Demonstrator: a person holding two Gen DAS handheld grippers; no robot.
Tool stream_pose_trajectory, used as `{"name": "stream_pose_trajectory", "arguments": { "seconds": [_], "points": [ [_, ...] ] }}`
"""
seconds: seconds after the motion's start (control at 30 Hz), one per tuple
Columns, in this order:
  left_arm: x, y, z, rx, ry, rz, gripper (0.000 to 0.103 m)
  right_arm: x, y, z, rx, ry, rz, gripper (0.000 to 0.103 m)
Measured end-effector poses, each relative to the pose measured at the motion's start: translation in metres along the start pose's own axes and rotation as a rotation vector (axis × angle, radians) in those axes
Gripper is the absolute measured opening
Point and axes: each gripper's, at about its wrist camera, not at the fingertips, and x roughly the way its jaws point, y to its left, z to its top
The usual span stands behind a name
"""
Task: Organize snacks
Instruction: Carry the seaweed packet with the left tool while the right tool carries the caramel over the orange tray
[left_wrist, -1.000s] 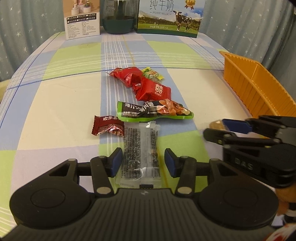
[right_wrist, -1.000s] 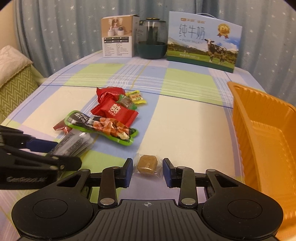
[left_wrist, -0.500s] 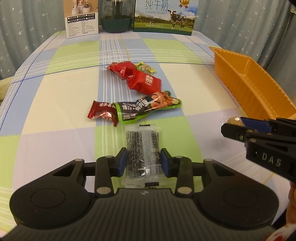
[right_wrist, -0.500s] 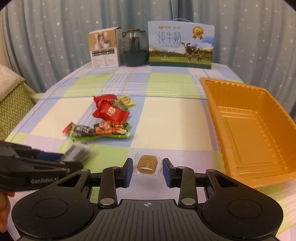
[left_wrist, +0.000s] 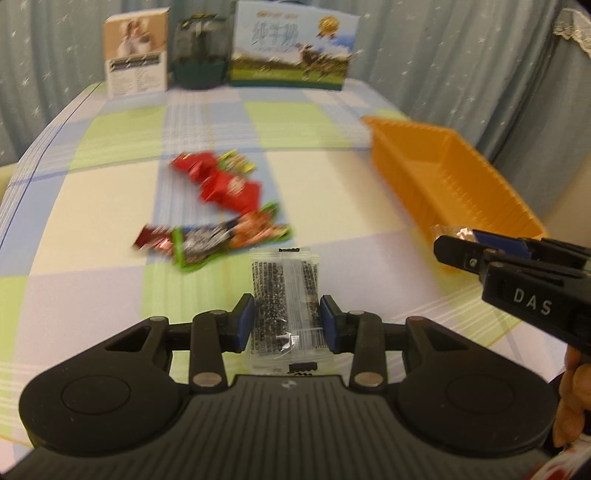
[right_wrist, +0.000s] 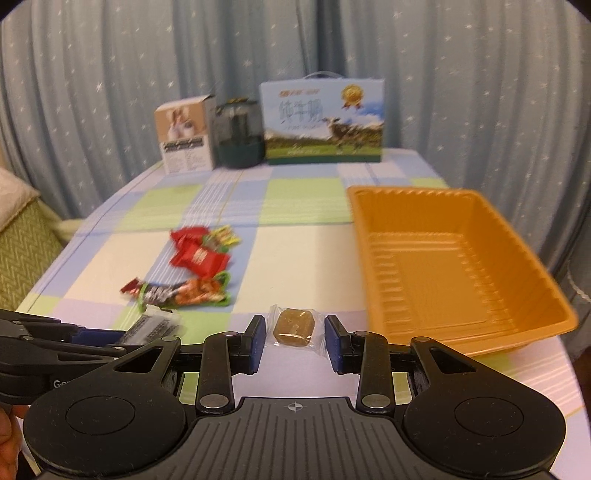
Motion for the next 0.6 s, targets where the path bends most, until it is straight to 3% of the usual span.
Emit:
{"name": "stream_pose_trajectory", "arguments": {
  "seconds": [0.27,0.6],
  "points": [
    [0.009,-0.062,0.037,0.034,-0.042,-0.099,0.034,-0.016,-0.067,0.021,0.106,-0.04,-0.104,0.035],
    [0.04,-0.132,0.067,0.088,-0.044,-0.189,0.034,-0.015,-0.143,0.029,0.221,-0.018,-0.188,0.035]
  ]
}}
